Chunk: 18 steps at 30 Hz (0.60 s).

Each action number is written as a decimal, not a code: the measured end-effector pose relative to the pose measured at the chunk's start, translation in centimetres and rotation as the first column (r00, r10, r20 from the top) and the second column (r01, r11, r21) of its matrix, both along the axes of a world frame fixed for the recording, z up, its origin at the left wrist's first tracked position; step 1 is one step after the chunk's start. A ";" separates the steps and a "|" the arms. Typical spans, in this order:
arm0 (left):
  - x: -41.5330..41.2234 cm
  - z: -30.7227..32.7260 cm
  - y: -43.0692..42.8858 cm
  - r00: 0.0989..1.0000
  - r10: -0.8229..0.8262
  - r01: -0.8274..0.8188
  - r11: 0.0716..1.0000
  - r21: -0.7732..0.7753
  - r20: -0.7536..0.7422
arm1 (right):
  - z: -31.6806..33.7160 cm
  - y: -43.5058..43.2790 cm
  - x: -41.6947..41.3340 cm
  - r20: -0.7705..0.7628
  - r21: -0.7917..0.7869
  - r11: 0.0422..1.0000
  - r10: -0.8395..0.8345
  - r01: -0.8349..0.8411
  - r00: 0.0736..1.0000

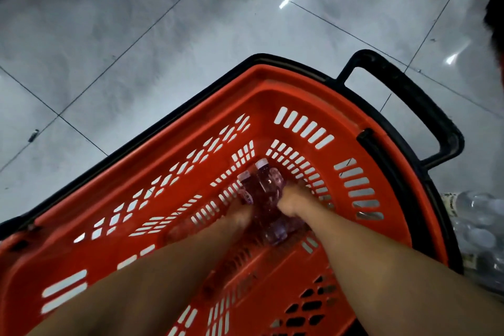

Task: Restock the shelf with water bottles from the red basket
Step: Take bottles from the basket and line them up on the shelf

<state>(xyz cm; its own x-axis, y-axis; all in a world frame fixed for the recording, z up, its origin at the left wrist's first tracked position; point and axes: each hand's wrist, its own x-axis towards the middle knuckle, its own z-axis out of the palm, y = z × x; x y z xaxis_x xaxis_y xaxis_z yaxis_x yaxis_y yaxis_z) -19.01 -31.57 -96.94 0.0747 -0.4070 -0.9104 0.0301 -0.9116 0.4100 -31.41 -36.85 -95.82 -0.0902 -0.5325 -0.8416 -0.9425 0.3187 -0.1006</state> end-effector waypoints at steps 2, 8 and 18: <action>0.4 0.1 0.4 0.997 0.052 -0.054 0.998 -0.034 -0.056 | -0.6 0.9 -0.2 0.036 0.012 1.000 -0.026 0.026 0.999; 0.6 0.6 1.0 0.999 0.022 -0.014 0.983 -0.181 0.047 | -1.4 1.6 -0.7 0.157 0.040 0.996 -0.088 0.083 0.984; 4.7 4.2 1.7 0.999 -0.019 0.015 0.993 -0.116 -0.030 | 3.7 -0.7 1.0 0.269 0.298 0.954 -0.059 -0.025 0.961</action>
